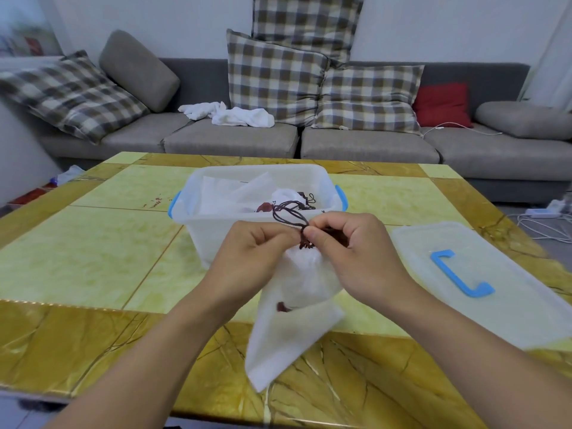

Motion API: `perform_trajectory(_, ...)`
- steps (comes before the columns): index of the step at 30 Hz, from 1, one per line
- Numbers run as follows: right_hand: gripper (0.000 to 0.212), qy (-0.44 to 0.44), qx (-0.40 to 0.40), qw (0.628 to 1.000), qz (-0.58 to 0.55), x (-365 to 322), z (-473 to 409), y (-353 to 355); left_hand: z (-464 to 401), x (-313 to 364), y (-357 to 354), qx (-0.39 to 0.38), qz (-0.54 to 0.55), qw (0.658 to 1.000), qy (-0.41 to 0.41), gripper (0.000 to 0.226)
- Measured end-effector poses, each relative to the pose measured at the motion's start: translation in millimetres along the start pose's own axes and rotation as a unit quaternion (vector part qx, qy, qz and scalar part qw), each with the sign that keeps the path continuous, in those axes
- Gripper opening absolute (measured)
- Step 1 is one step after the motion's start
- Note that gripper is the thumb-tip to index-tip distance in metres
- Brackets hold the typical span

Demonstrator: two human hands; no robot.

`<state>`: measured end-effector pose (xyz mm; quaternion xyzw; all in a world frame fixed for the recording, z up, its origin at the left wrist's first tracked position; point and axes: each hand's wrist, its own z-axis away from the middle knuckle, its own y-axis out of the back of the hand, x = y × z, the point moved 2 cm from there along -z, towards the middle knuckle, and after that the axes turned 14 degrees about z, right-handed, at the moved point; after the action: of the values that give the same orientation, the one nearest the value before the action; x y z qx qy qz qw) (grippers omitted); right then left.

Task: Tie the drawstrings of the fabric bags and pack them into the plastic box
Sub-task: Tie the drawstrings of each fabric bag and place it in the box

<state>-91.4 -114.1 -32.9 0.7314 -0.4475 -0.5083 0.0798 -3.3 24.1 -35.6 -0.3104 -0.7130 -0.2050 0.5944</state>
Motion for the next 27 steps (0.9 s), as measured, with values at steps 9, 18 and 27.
perform_trajectory(9, 0.020, -0.088, -0.061, 0.982, -0.153, 4.0, -1.2, -5.1, -2.6, -5.4, 3.1, 0.026, 0.079, 0.995, 0.054, 0.024)
perform_trajectory(18, 0.020, -0.080, 0.008, 0.992, -0.095, 10.0, -4.1, -2.9, -3.4, -4.2, -16.9, 0.017, 0.312, 0.932, 0.183, 0.026)
perform_trajectory(27, 0.023, -0.056, -0.017, 0.998, -0.015, 13.7, -0.1, -1.7, -1.2, -5.2, -14.7, 0.022, -0.012, 0.999, 0.040, 0.028)
